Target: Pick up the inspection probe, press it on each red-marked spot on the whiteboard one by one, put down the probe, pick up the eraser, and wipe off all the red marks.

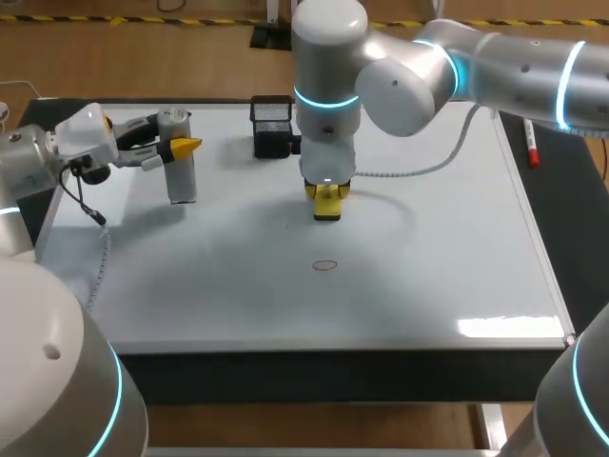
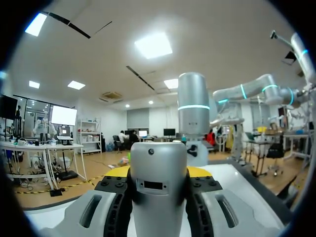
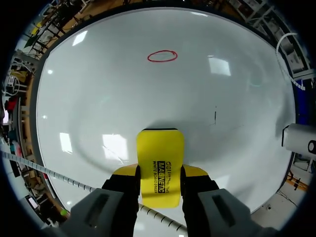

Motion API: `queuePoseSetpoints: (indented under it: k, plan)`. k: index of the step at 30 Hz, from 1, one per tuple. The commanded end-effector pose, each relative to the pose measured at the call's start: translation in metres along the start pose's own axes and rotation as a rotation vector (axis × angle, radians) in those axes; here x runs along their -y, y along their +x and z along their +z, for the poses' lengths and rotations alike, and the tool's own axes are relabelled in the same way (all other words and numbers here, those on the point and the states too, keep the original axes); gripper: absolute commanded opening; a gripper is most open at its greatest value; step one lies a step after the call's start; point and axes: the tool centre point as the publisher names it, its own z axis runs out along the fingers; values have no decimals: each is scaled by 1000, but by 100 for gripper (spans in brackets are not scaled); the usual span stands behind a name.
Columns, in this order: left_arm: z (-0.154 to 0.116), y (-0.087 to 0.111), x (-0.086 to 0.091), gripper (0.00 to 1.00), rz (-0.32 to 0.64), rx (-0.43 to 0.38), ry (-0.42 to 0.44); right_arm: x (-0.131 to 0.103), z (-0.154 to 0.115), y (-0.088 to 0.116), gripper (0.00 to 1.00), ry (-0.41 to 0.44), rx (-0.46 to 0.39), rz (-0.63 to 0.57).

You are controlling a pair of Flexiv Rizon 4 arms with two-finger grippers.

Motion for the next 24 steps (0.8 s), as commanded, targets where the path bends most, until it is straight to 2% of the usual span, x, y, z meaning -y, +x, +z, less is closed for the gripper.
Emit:
queuePoseSetpoints:
  k: [1,17,24]
  plan:
    - [0,0,1,0,1,0,0,0,-1,10,0,6,-4,6]
    - [0,0,1,0,1,0,0,11,6,53,0,-15,-26,82]
    - [0,0,1,0,1,0,0,13,0,59,0,-8,-29,95]
